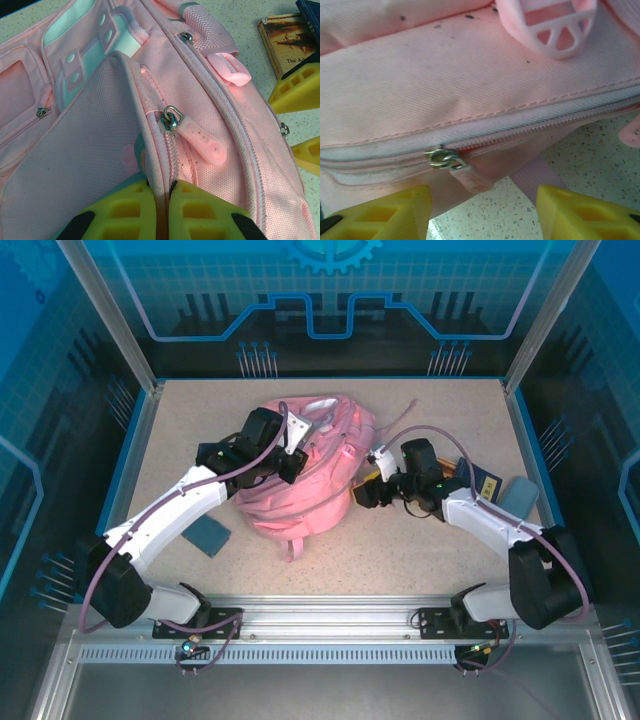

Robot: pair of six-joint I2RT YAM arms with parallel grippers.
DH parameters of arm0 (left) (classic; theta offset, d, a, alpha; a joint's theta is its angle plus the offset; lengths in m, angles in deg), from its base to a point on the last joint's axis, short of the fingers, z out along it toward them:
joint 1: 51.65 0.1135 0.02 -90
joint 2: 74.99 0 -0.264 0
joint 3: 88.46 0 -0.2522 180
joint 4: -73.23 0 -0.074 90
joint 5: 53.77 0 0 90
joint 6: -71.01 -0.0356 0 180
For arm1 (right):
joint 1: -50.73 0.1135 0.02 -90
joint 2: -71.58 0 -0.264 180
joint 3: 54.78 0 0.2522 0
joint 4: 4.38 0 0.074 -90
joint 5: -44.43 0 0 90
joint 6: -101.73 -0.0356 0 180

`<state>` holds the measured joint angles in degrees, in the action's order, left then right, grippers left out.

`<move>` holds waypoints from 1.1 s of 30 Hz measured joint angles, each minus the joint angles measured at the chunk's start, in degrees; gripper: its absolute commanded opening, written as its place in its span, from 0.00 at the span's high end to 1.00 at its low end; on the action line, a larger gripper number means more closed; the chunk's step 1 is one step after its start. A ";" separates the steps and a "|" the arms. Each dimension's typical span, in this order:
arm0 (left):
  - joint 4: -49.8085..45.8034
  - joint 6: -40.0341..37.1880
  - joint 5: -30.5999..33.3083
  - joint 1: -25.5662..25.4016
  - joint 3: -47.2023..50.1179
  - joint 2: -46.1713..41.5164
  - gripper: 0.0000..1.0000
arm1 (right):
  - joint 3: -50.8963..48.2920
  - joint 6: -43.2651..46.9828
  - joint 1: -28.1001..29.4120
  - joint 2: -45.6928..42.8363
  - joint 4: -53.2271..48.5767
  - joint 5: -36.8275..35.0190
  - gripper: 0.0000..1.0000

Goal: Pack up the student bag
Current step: Unzip the student bag at the top-center of the table.

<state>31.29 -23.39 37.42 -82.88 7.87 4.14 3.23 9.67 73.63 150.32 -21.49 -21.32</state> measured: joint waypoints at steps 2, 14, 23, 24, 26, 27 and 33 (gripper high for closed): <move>0.00 0.00 -0.02 0.00 0.00 0.00 1.00 | 0.52 0.31 -0.13 1.57 0.02 0.33 0.52; 0.02 0.00 -0.17 0.00 0.00 0.00 1.00 | 2.58 4.26 -0.61 3.74 2.80 6.97 0.91; 0.74 3.52 -0.15 0.00 -0.13 1.29 1.00 | 3.28 4.81 -0.22 1.97 -0.20 4.20 1.00; 0.90 4.37 -0.17 0.00 -0.31 1.92 1.00 | 3.23 4.63 0.13 1.09 -0.98 3.08 1.00; 1.38 6.34 -0.22 -0.02 -1.18 3.67 1.00 | 2.84 4.20 1.29 -0.92 -2.60 0.83 1.00; 1.81 7.61 -0.22 -0.02 -1.75 4.72 1.00 | 2.51 3.87 2.01 -1.92 -3.17 -0.22 1.00; 6.34 14.51 -1.40 -0.66 -4.24 10.95 1.00 | -1.66 -0.04 6.64 -5.99 -3.67 -3.19 1.00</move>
<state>37.62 -8.88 36.02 -83.53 3.63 15.10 1.57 9.62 80.27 144.33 -25.16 -24.51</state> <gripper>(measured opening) 0.090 0.057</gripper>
